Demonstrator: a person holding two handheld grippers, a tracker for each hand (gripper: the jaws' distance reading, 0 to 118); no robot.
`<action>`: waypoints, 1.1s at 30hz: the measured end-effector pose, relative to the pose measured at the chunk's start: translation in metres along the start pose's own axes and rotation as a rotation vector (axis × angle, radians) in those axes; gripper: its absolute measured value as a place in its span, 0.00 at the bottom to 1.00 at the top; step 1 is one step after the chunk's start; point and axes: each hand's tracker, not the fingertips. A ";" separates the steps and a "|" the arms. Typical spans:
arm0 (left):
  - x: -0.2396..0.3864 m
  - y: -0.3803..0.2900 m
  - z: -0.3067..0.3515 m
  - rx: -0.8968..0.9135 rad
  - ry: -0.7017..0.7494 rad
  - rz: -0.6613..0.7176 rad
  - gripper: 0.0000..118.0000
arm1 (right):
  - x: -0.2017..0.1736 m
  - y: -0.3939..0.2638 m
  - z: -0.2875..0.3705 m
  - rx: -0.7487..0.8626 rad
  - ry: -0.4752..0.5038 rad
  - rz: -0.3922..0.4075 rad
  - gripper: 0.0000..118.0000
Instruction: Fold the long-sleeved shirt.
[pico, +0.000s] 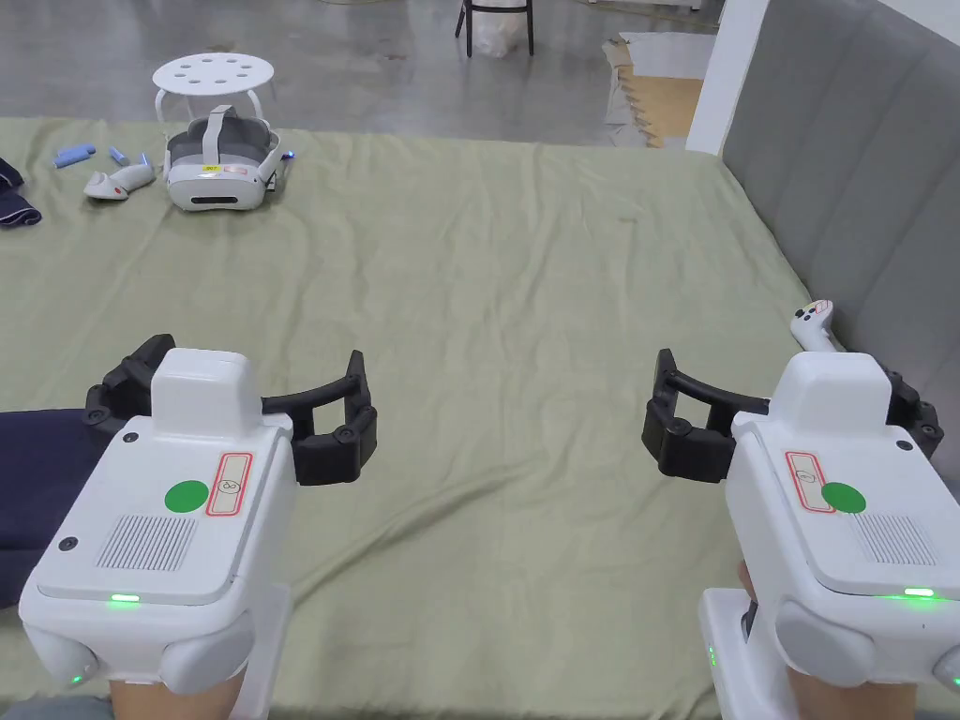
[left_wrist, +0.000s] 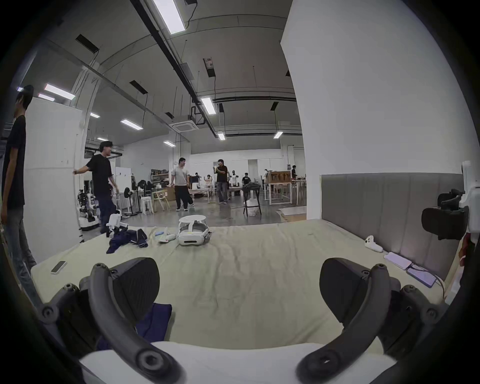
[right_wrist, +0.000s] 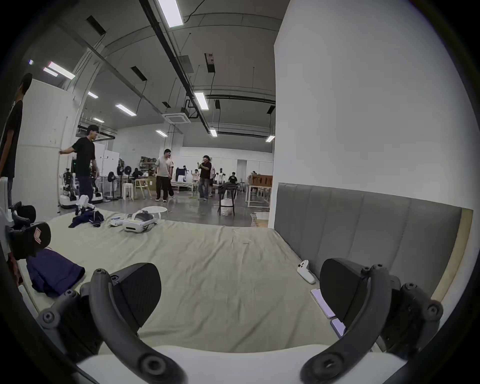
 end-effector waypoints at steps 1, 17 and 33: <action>0.000 0.000 0.000 -0.002 0.002 -0.004 0.94 | 0.000 0.000 0.000 -0.002 0.000 0.005 1.00; -0.001 -0.002 0.000 -0.004 0.008 -0.002 0.94 | -0.002 -0.002 0.002 -0.002 0.002 0.009 1.00; -0.001 -0.002 -0.001 -0.004 0.012 -0.006 0.94 | -0.003 -0.002 0.002 -0.002 0.003 0.013 1.00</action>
